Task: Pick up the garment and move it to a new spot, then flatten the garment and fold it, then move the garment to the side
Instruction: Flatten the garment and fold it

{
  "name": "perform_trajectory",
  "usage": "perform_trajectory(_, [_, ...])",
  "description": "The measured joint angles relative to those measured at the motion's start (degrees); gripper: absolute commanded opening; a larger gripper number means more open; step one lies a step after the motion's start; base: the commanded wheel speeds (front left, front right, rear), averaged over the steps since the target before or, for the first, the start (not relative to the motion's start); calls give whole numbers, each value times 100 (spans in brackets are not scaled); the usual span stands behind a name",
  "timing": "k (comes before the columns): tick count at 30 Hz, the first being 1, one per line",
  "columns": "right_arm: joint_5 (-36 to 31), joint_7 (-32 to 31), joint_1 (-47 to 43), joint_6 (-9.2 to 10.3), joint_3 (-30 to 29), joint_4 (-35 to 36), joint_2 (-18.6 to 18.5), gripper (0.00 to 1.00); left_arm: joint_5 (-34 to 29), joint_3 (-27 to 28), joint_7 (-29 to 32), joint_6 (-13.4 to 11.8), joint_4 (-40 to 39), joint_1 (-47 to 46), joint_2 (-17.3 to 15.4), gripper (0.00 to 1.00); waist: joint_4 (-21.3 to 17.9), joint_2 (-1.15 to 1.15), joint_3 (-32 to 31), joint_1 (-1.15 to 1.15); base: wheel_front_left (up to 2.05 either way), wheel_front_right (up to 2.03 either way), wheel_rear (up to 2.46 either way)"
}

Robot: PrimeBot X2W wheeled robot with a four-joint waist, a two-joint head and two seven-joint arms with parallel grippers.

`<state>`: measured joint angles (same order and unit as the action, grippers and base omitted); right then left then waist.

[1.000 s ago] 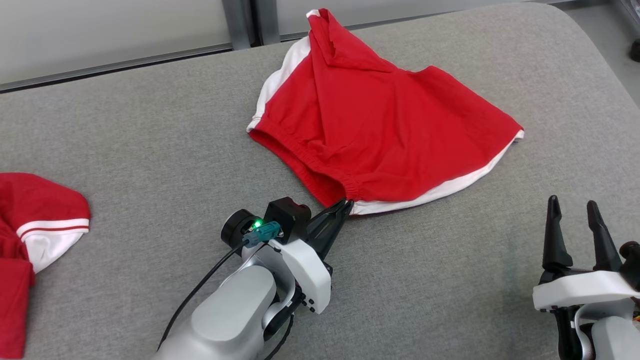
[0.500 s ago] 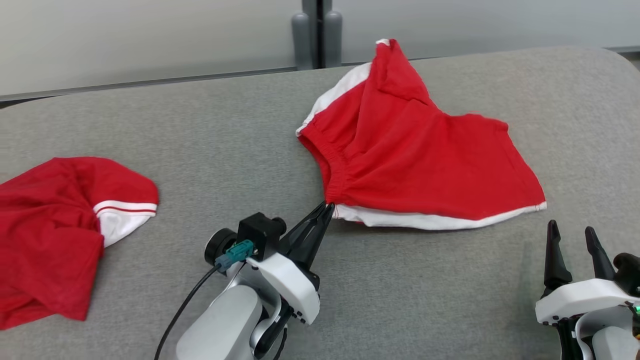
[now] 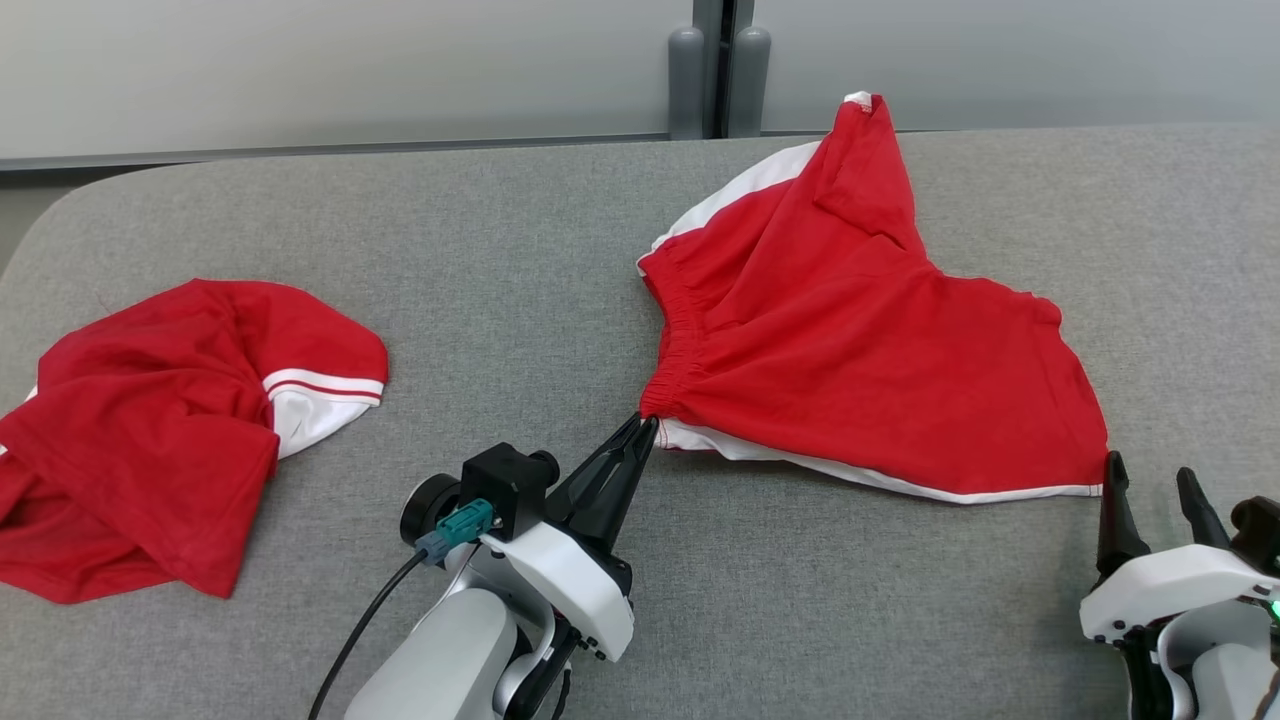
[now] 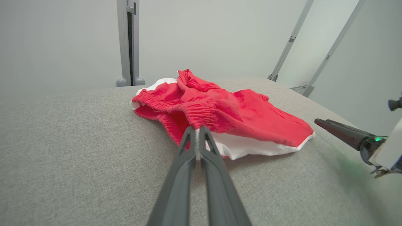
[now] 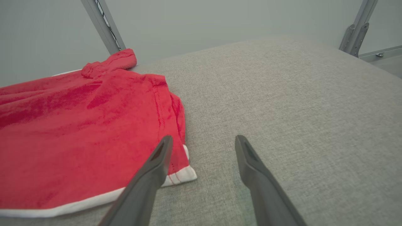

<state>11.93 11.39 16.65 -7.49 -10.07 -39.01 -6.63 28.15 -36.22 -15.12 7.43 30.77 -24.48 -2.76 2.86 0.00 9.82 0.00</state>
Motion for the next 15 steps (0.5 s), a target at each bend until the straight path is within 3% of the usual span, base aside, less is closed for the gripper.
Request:
perform_trajectory(9, [172,-267,118,0,140,-324,47,100,15,-3,-1,0,-51,-19,1,0,69,0,120,0,0,0,0])
perform_trajectory(10, [186,-292,125,0,174,-344,52,55,14,0,0,1,-51,-20,1,0,68,0,129,0,0,0,0])
perform_trajectory(11, [212,-291,130,0,208,-356,57,24,13,1,0,1,-45,-20,0,0,64,0,135,0,0,0,0])
perform_trajectory(12, [241,-291,140,0,248,-370,54,0,5,2,0,1,-36,-20,1,0,59,0,138,0,0,0,0])
perform_trajectory(15, [382,-290,155,0,460,-359,47,0,-31,21,0,1,-10,-19,2,0,42,0,130,0,0,0,0])
